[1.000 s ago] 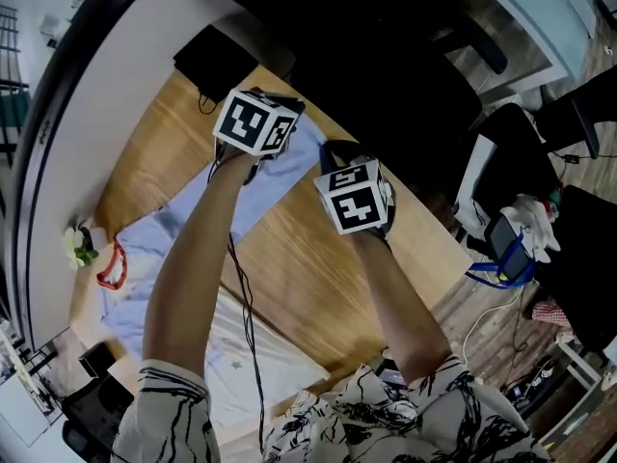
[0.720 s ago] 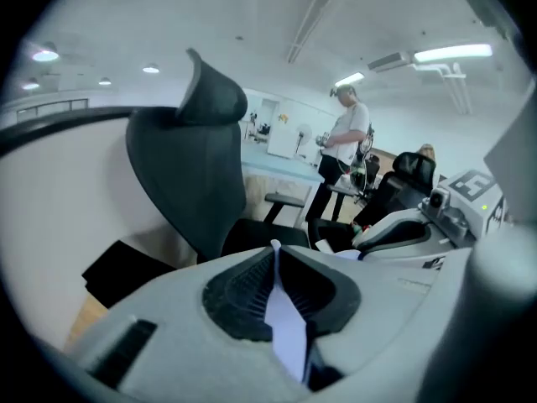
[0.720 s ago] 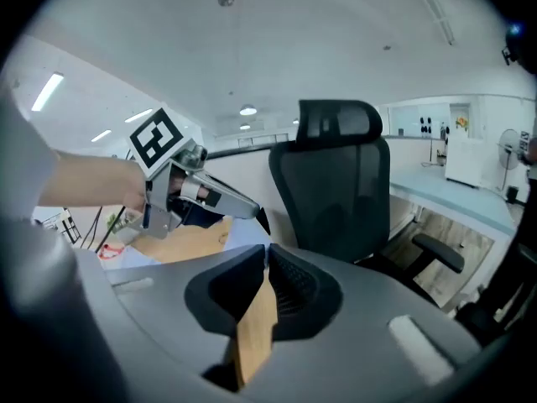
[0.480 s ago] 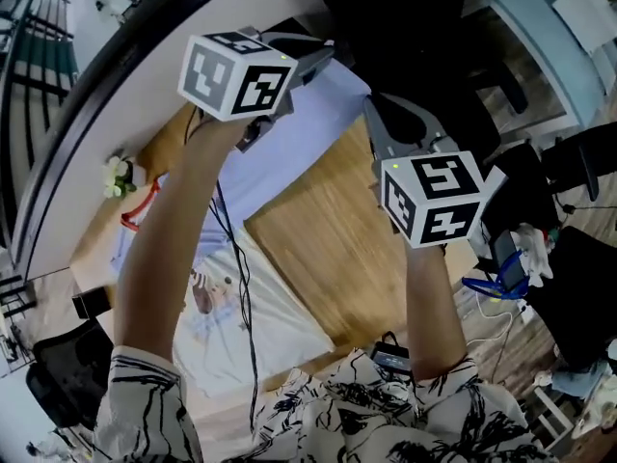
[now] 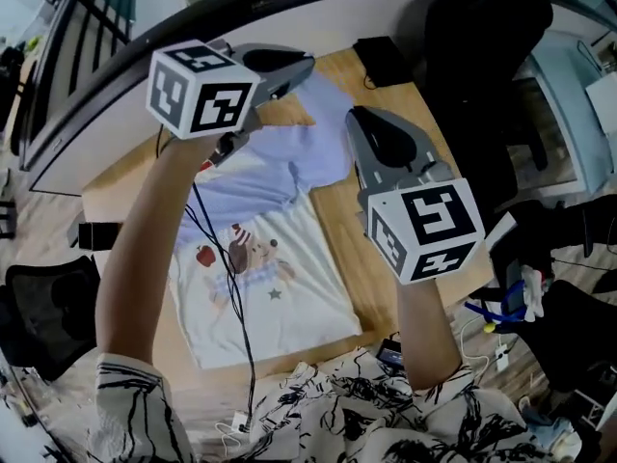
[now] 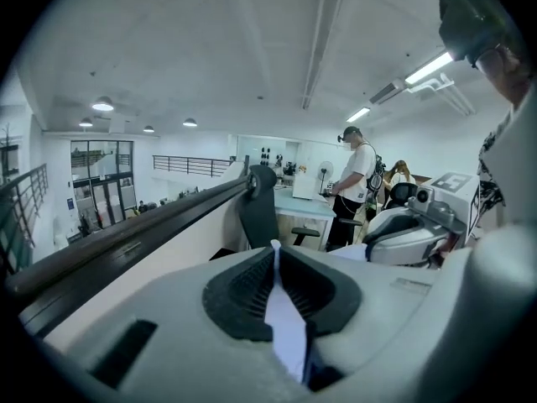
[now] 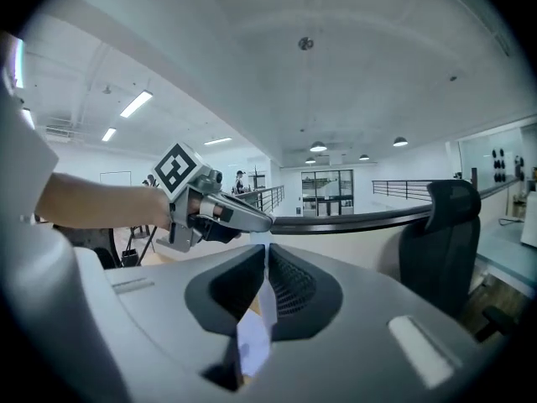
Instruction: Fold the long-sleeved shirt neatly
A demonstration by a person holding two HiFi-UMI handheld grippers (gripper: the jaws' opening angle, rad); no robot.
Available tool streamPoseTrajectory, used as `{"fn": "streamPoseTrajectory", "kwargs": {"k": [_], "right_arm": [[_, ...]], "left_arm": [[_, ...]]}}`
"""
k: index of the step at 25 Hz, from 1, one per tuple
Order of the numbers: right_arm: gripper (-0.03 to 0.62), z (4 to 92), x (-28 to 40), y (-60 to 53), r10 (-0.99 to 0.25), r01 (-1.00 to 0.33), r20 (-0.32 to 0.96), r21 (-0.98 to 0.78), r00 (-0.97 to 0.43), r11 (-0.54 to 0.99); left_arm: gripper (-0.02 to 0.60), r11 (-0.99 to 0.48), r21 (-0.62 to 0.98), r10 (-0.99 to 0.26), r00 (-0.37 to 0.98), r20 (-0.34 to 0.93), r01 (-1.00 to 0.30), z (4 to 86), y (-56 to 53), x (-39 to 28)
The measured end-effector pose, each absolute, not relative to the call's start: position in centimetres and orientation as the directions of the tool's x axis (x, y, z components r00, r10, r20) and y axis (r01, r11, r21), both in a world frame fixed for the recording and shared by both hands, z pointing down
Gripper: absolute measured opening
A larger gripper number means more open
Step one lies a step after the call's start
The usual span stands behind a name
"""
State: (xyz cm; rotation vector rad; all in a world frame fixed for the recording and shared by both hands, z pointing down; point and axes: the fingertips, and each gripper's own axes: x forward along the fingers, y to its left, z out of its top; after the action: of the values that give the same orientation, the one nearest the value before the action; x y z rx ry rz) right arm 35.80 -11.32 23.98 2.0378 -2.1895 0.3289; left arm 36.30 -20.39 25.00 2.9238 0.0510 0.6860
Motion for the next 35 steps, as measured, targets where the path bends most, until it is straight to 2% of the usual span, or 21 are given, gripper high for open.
{"fn": "streamPoseTrajectory", "kwargs": {"k": [8,15,24,31,35], "right_arm": [[0.026,24.4,19.8,-14.6,-0.958,-0.988,0.24,-0.056,-0.156,0.147],[0.027,30.5,9.6,-16.9,-0.946,-0.988,0.285,-0.009,-0.153,0.157],[0.028,41.2,0.7,-19.6,-0.886,-0.949,0.422,0.15,-0.194,0.279],[0.029,48.2,-6.3,-20.9,-0.803,-0.859,0.532,0.247,-0.268,0.45],[0.029,52.0,-9.8,-21.0,-0.759,-0.789,0.581,0.302,-0.292,0.535]], "left_arm": [[0.026,-0.989,0.121,-0.021,0.899,0.438,-0.082,24.6,-23.6,20.3],[0.026,-0.98,0.159,-0.026,0.87,0.492,-0.119,31.2,-25.8,9.7],[0.029,-0.953,0.276,0.045,0.84,0.541,-0.127,44.0,-27.7,0.3],[0.032,-0.895,0.376,0.056,0.775,0.63,-0.241,52.7,-29.0,-6.0],[0.045,-0.84,0.433,0.032,0.767,0.64,-0.327,55.6,-29.5,-9.0]]}}
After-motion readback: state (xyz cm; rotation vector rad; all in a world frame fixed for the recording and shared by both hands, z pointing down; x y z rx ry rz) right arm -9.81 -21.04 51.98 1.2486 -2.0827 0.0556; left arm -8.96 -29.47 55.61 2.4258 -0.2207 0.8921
